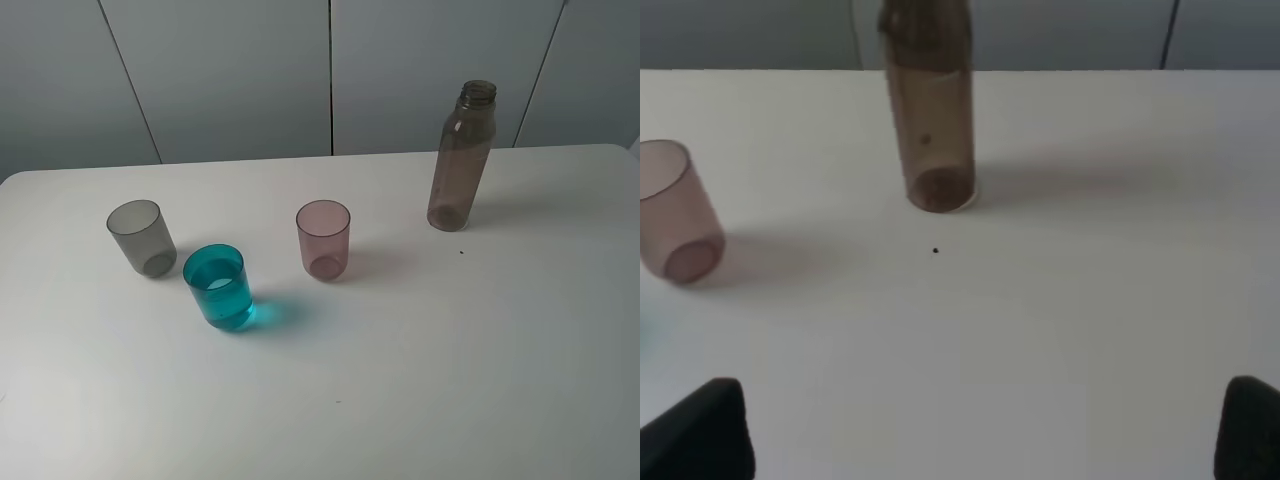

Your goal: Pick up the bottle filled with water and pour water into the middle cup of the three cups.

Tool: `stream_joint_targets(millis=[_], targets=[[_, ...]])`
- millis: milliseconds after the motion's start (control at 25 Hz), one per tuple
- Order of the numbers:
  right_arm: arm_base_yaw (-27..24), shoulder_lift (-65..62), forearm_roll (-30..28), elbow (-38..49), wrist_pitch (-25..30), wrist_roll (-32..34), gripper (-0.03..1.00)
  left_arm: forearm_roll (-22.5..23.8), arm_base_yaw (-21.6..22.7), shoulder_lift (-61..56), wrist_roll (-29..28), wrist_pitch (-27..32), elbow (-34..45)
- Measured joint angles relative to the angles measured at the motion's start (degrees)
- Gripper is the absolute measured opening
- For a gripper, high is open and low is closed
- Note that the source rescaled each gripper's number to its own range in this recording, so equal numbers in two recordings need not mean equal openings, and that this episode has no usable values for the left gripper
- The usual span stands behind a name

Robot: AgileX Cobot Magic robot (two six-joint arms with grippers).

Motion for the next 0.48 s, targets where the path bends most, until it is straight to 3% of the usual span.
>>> stream_joint_targets(millis=[480], targets=[[-0.76,0.00,-0.93,0.00,0.00,-0.15,1.00,0.00,0.00,0.00,0.00,0.00,0.00]])
